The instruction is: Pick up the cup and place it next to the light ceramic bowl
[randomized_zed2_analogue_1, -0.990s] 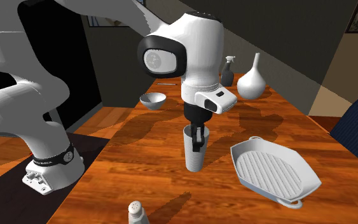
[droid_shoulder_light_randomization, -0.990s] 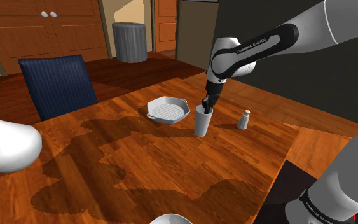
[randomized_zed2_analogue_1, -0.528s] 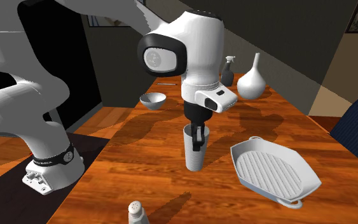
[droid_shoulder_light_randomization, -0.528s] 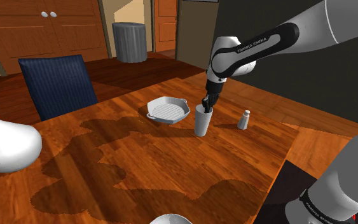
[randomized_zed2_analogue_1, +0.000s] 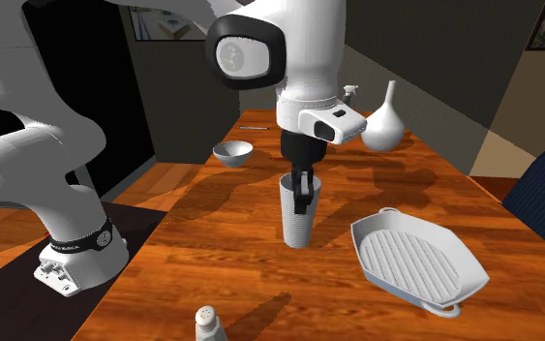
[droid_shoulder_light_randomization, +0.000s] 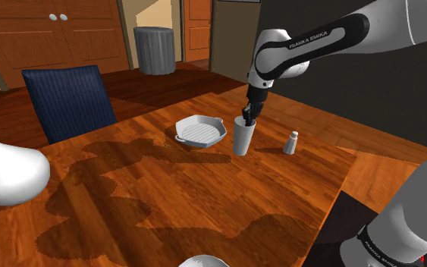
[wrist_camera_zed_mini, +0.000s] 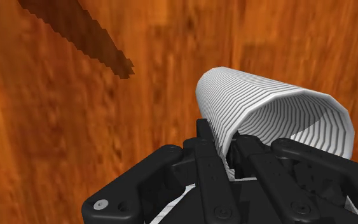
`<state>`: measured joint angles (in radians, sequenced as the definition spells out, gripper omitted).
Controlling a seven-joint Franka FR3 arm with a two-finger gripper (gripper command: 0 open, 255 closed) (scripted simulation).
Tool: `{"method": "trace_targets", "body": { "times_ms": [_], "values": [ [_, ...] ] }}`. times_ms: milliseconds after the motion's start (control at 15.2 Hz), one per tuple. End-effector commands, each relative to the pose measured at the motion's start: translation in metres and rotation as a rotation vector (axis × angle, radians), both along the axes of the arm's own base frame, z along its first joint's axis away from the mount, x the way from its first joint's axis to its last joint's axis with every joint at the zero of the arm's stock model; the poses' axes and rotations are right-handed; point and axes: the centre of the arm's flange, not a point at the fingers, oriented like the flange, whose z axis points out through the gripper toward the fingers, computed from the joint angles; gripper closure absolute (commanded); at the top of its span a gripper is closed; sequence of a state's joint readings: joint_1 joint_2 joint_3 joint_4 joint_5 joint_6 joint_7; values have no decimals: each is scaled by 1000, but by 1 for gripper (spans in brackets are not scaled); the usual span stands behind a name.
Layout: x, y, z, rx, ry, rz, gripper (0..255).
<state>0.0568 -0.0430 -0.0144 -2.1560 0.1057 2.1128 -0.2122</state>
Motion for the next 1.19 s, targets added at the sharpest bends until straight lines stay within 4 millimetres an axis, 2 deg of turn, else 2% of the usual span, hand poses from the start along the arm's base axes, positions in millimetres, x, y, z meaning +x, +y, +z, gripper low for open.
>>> {"method": "trace_targets", "body": {
  "times_ms": [0,1122],
  "values": [
    [-1,0,10,0,0,0,255],
    [-1,0,100,0,0,0,255]
  ]
}}
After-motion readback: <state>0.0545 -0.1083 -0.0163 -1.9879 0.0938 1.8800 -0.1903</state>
